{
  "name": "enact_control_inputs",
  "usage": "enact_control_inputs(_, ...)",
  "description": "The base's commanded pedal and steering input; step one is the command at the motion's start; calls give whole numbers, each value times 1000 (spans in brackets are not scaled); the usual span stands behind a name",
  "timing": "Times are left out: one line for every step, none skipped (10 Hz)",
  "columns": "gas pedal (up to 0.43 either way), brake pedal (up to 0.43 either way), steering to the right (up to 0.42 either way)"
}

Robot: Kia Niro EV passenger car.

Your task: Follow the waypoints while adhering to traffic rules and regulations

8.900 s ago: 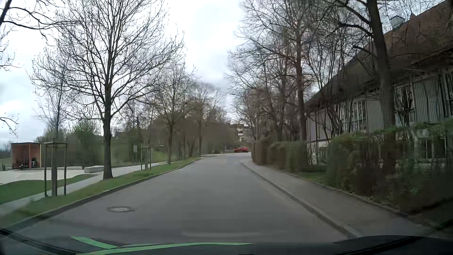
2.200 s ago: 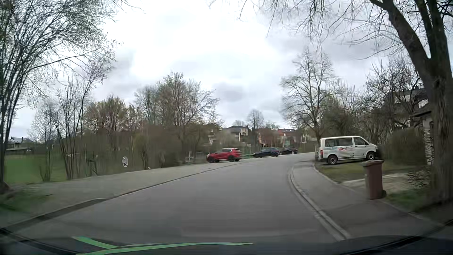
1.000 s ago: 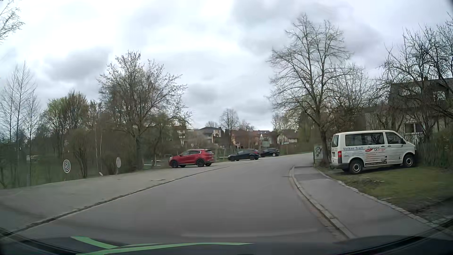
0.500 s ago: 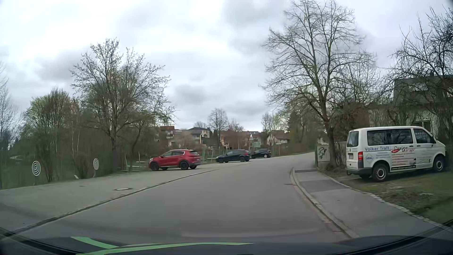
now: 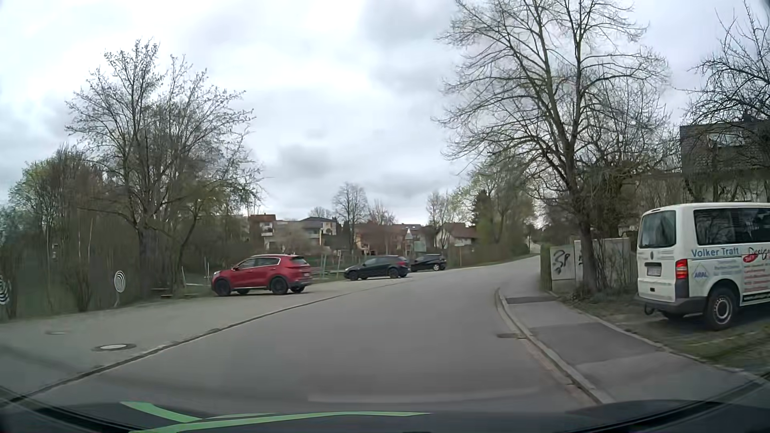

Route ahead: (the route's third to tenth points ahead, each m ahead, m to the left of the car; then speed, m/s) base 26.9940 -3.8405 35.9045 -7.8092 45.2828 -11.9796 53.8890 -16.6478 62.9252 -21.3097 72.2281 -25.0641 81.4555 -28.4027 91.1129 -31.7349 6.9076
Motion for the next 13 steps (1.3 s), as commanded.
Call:
enact_control_inputs(157,0,48)
enact_control_inputs(157,0,48)
enact_control_inputs(157,0,48)
enact_control_inputs(157,0,48)
enact_control_inputs(157,0,48)
enact_control_inputs(157,0,49)
enact_control_inputs(157,0,49)
enact_control_inputs(157,0,50)
enact_control_inputs(157,0,51)
enact_control_inputs(157,0,53)
enact_control_inputs(157,0,56)
enact_control_inputs(157,0,60)
enact_control_inputs(157,0,64)
